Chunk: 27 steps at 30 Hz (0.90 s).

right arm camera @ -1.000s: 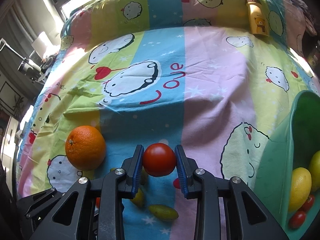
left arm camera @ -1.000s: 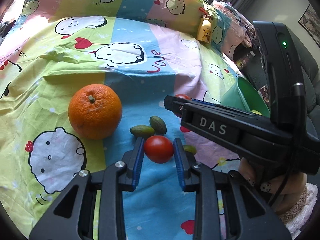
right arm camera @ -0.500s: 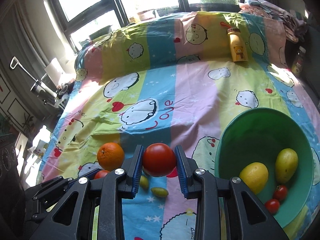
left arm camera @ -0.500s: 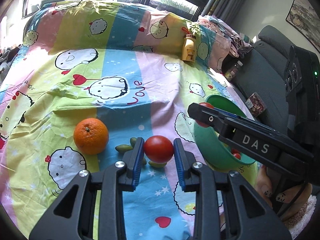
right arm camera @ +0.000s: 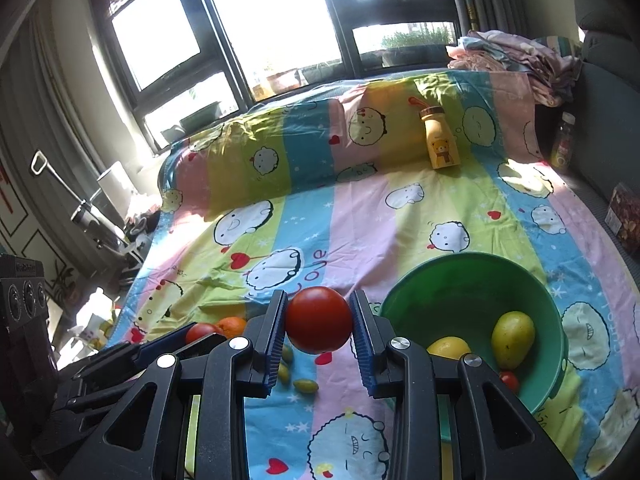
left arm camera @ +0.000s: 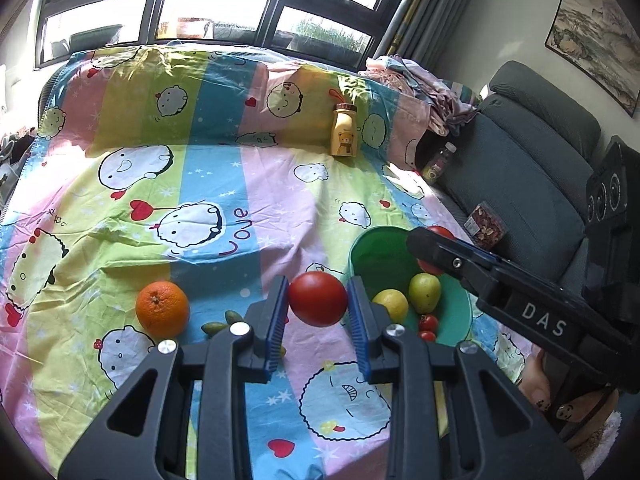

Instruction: Organize fruits

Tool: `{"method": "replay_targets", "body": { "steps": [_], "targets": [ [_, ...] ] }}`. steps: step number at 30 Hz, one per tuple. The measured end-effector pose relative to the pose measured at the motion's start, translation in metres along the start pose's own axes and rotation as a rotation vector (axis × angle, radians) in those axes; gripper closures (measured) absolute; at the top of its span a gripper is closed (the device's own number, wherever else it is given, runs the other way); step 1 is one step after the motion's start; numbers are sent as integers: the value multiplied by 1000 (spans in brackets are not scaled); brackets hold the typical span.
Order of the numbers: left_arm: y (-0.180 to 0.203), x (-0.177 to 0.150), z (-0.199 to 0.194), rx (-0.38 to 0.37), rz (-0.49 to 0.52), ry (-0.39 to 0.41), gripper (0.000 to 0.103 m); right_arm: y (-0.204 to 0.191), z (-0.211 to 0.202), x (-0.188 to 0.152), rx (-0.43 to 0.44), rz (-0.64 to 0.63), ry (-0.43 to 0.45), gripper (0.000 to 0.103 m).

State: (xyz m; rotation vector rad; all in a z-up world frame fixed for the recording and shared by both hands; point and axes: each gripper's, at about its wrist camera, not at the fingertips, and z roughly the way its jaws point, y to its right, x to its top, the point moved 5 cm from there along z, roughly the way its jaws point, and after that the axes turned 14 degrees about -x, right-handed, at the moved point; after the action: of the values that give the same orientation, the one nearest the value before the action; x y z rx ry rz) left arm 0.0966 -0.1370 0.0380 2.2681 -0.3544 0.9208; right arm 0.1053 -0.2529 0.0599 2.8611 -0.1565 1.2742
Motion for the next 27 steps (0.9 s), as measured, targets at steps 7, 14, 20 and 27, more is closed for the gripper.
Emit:
{"method": "replay_targets", "body": {
  "steps": [7, 14, 20, 27],
  "targets": [
    [19, 8, 9, -13, 24, -2, 74, 16, -17, 5, -6, 28, 35, 70],
    [33, 4, 39, -30, 40, -53, 75, 44, -19, 2, -35, 69, 46, 70],
    [38, 0, 73, -43, 47, -100, 77, 71, -8, -6, -76, 107, 37, 70],
    [26, -11, 105, -26, 41, -171, 77, 99, 23, -22, -105, 152, -31, 70]
  ]
}}
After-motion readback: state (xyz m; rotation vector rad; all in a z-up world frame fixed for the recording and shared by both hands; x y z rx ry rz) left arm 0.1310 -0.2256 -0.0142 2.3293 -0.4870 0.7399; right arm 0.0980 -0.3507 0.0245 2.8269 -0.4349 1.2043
